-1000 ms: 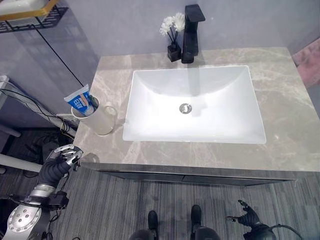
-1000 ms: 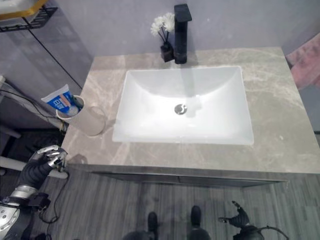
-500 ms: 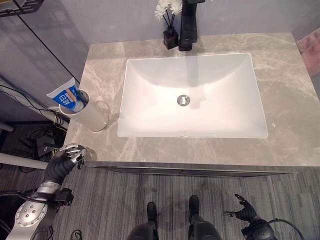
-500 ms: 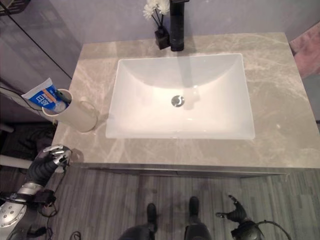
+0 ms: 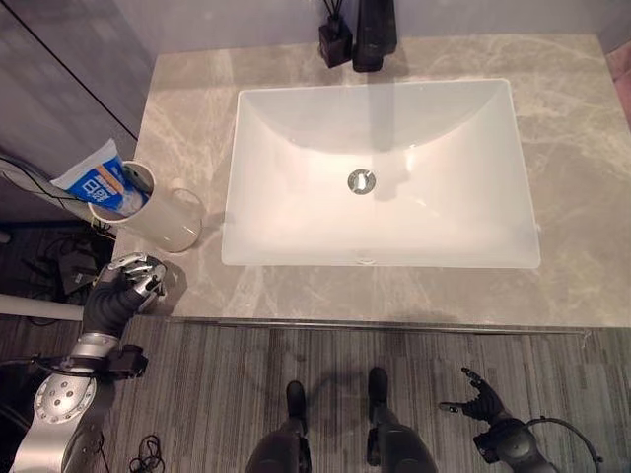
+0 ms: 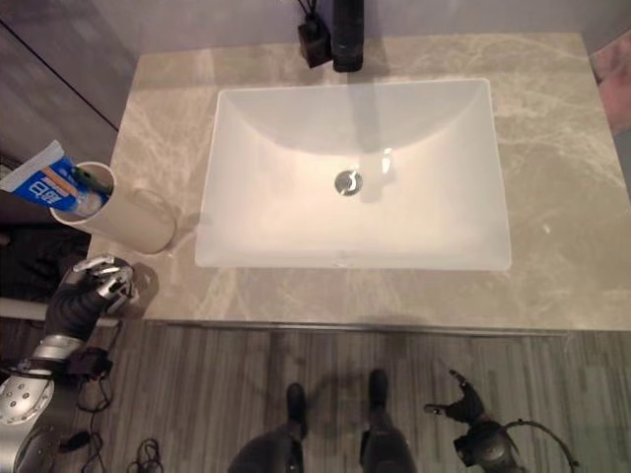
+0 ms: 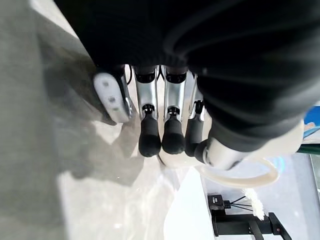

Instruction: Put brush and paste in cup on sink, flatten towel.

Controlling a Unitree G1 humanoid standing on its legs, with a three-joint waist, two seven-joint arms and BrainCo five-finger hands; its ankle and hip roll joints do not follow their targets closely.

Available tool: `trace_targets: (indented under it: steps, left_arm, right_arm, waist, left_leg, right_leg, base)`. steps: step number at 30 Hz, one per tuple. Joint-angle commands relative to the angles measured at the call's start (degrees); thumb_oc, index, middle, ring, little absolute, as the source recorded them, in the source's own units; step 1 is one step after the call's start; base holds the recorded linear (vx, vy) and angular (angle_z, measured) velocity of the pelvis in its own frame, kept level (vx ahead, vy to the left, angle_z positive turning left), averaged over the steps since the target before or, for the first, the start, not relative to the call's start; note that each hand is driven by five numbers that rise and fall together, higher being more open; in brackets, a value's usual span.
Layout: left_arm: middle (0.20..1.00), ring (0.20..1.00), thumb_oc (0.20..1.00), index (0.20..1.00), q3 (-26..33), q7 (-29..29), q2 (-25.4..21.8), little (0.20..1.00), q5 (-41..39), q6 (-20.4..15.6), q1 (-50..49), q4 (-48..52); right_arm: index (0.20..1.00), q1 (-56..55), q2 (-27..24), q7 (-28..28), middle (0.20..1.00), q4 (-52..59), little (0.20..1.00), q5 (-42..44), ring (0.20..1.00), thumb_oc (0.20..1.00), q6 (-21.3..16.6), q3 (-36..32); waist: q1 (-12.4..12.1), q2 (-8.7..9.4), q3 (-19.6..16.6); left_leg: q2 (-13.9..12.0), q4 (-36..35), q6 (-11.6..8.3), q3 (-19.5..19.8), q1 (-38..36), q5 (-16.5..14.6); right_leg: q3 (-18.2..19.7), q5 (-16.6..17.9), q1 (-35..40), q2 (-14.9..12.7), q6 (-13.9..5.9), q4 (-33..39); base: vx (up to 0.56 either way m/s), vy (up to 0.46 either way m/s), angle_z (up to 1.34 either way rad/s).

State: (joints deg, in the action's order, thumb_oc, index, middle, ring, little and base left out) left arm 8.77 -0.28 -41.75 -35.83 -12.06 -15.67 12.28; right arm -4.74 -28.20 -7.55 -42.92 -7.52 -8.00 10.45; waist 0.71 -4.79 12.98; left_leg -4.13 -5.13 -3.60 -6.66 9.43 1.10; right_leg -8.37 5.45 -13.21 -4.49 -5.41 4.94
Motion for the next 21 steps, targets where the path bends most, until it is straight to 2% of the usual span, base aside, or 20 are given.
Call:
trace_targets:
  steps: [1,11,21]
  left_arm:
    - [0.200,0.200,0.200,0.200,0.8,1.4,-1.6,0.200,0.8,-0.5,0.9,-3.7]
    - [0.200,0.200,0.200,0.200,1.5,3.8,-3.4,0.200,2.1,-1.2,6.2,-5.8]
    - [0.200,0.200,0.200,0.200,-0.4,3.7,-2.5,0.200,2.9,-0.9,8.5,-6.9]
  right_arm:
    - [1.000,1.5,-2.0,-1.7,1.000,2.4,1.000,1.5,1.000,1.000,-0.8,2.0]
    - [1.000,2.4,-1.5,-1.7,1.000,2.0,1.000,2.2,1.000,1.000,-0.7,3.0]
    - [1.000,2.9,-0.8,-1.7,1.000,-0.1,1.000,2.3,1.000,1.000,-0.6,3.8]
  waist:
    - [1.0,1.97,-0.4]
    - [1.2,2.75,0.2]
    - [1.5,3.14,-0.3]
  left_leg:
    - [0.0,0.1,-0.99,0.2,2.6,3.7]
    - [0.0,0.1,-1.23,0.1,3.8,3.7]
    - [-0.1,0.1,-1.32,-0.3,3.0,3.2]
  right_leg:
    - [-1.0,-3.4,1.7,-3.0,-2.28,-3.7]
    - [-0.9,-3.0,0.8,-2.8,-2.38,-3.0]
    - [-0.5,-2.7,1.6,-2.7,-2.40,-2.1]
  base:
    - [0.00,0.000,-0.07]
    - [0.00,-0.001,-0.01]
    - [0.00,0.000,0.00]
